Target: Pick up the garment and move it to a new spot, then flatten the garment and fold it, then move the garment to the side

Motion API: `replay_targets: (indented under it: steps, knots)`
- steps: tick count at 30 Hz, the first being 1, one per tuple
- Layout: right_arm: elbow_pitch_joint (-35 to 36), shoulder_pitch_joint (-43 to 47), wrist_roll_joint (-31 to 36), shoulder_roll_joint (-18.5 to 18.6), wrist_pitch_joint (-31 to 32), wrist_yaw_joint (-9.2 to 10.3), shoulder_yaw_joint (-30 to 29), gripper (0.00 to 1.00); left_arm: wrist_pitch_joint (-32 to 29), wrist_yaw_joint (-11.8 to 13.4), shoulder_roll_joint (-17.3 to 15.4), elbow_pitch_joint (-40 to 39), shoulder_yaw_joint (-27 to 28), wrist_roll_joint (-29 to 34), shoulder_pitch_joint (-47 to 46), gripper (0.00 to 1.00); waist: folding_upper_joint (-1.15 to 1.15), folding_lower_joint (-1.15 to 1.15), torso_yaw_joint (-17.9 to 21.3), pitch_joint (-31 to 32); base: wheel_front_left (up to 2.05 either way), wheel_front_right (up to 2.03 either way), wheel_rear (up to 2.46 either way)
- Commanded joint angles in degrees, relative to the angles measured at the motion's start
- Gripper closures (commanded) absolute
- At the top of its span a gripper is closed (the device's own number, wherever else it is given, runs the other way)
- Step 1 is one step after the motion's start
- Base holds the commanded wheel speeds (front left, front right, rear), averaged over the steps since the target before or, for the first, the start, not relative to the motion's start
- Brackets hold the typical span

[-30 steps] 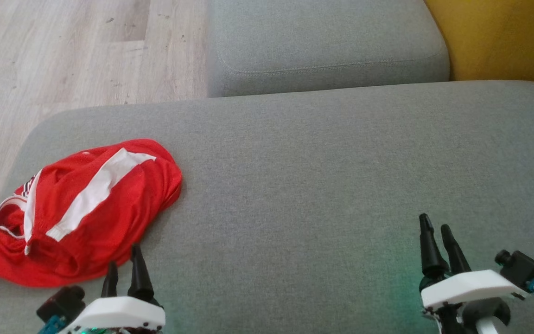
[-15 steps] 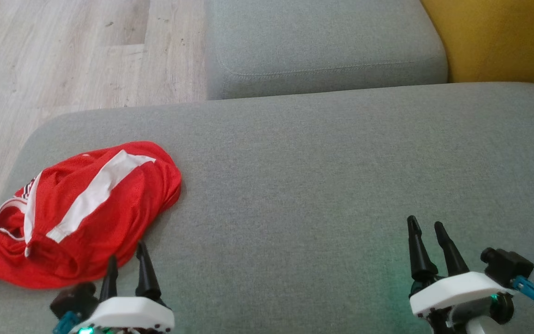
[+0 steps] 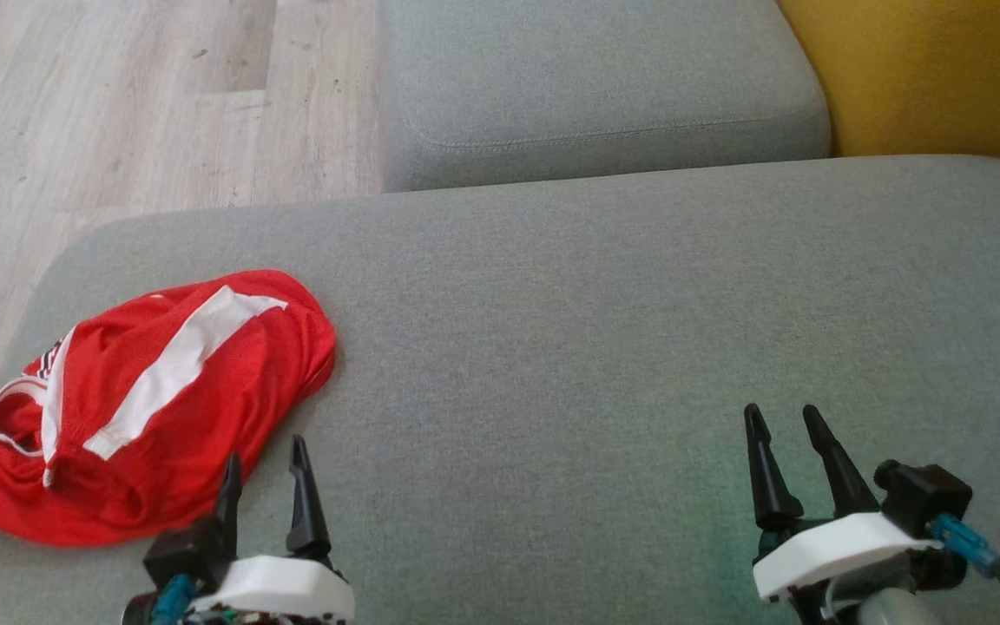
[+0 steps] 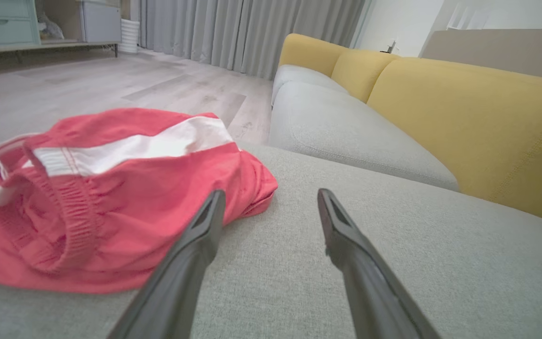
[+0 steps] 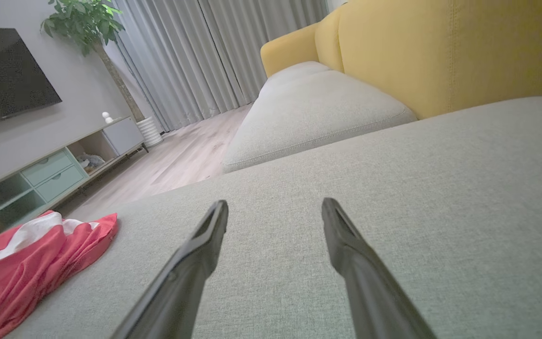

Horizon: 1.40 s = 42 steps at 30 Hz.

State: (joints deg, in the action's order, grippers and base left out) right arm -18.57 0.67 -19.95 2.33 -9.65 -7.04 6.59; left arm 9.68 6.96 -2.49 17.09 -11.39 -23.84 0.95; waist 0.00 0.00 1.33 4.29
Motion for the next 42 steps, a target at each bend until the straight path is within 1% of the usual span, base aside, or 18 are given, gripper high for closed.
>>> replay_targets:
  steps: [1, 4, 11, 12, 20, 27, 37, 42]
  knots:
    - [2.31, -2.54, 2.79, 0.43, -1.1, -0.36, 1.29, 0.0, 1.04, 1.05, -0.33, -2.8, 0.52, 3.01, -3.31, 0.0, 0.0, 0.0, 0.06, 0.07, 0.0, 0.0, 0.0]
    - [2.53, -2.39, 5.13, 0.45, -1.6, -0.37, 1.43, 0.0, 1.55, 1.99, -0.33, -3.46, 0.13, 5.44, -3.12, 0.0, 0.0, 0.0, 0.08, 0.21, 0.0, 0.0, 0.0]
    - [2.94, -1.96, 10.32, 0.48, -2.78, -0.4, 1.64, 0.0, 2.74, 3.27, -0.35, -3.89, -1.0, 10.72, -2.49, 0.0, 0.0, 0.0, -0.1, 0.61, 0.0, 0.0, 0.0]
    - [2.94, -1.96, 10.32, 0.48, -2.78, -0.4, 1.64, 0.0, 2.74, 3.27, -0.35, -3.89, -1.0, 10.72, -2.49, 0.0, 0.0, 0.0, -0.1, 0.61, 0.0, 0.0, 0.0]
    - [3.15, -1.52, 16.32, 0.51, -4.14, -0.43, 2.1, 0.0, 4.1, 4.46, -0.37, -3.7, -2.03, 16.54, -2.61, 0.0, 0.0, 0.0, -0.28, 1.01, 0.0, 0.0, 0.0]
    - [3.14, -1.37, 21.61, 0.54, -5.32, -0.45, 2.43, 0.0, 5.29, 5.25, -0.39, -2.93, -2.82, 20.4, -2.69, 0.0, 0.0, 0.0, -0.28, 1.3, 0.0, 0.0, 0.0]
    - [3.26, -1.17, 21.1, 0.54, -5.35, -0.45, 1.62, 0.0, 5.31, 4.9, -0.39, -2.42, -2.75, 20.45, -3.25, 0.0, 0.0, 0.0, -1.23, 1.16, 0.0, 0.0, 0.0]
    - [3.27, -0.98, 21.01, 0.54, -5.35, -0.45, 1.26, 0.0, 5.31, 4.93, -0.39, -2.15, -2.52, 20.58, -3.63, 0.0, 0.0, 0.0, -3.64, 0.81, 0.0, 0.0, 0.0]
